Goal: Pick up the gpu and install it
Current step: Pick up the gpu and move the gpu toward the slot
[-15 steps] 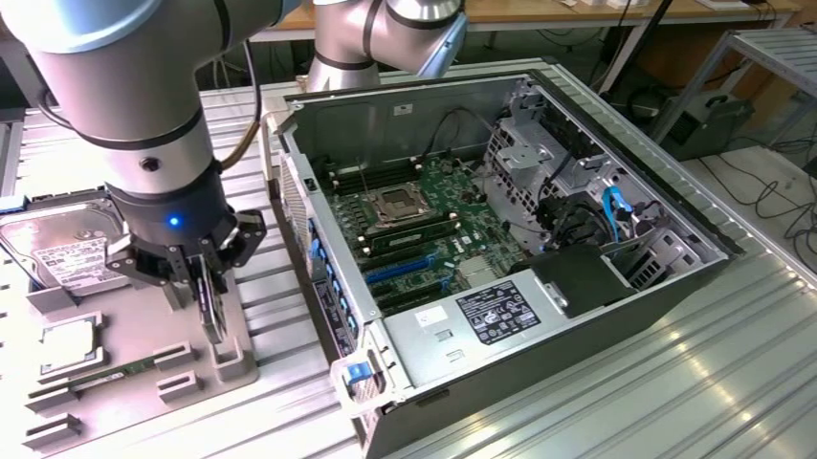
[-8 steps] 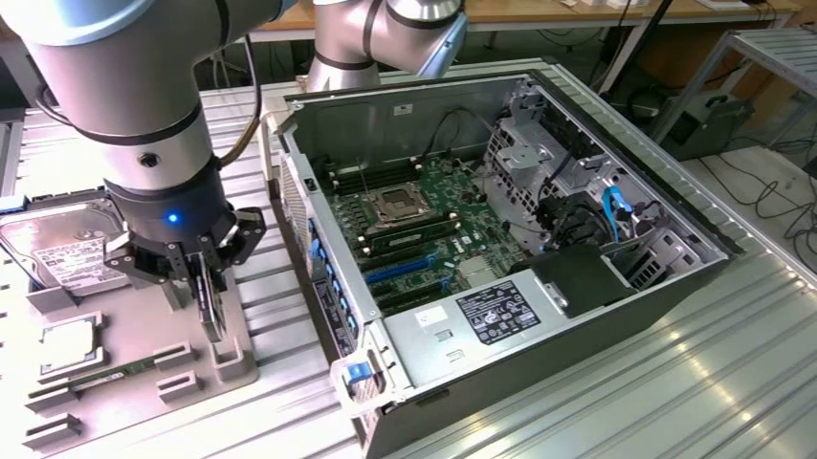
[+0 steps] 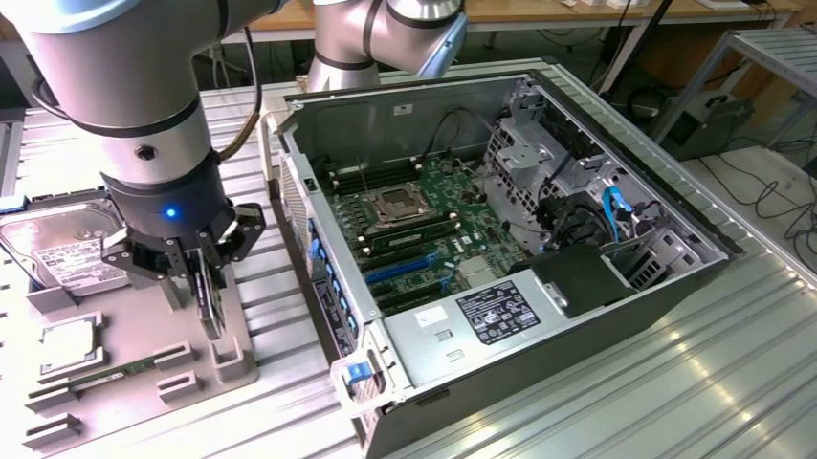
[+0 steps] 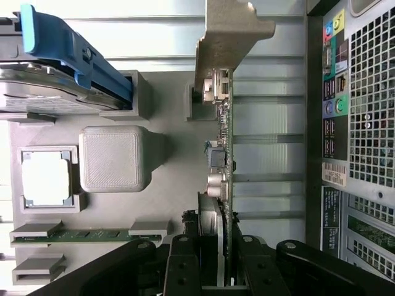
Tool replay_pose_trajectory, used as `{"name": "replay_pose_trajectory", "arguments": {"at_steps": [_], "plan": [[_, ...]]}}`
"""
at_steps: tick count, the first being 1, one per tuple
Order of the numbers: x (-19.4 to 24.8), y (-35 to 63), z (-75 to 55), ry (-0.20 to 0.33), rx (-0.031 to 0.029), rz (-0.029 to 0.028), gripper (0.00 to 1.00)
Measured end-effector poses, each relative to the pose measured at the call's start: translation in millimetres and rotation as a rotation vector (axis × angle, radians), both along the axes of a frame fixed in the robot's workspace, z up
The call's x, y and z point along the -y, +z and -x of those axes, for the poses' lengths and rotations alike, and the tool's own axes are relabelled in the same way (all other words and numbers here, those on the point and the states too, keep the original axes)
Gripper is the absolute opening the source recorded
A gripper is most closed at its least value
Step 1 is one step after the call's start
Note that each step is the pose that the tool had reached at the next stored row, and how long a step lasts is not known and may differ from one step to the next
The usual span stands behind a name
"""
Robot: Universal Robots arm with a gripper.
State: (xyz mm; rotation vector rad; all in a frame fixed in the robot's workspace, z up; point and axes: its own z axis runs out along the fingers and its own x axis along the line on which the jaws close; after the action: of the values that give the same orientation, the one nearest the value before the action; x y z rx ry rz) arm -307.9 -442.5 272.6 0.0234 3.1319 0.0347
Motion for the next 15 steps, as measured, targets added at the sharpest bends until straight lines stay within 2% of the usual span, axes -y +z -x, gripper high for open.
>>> {"name": "replay_pose_trajectory", "arguments": {"at_steps": [15], "plan": [[0.0, 16.6, -0.5, 0.0, -0.0001, 0.0, 0.28]]}}
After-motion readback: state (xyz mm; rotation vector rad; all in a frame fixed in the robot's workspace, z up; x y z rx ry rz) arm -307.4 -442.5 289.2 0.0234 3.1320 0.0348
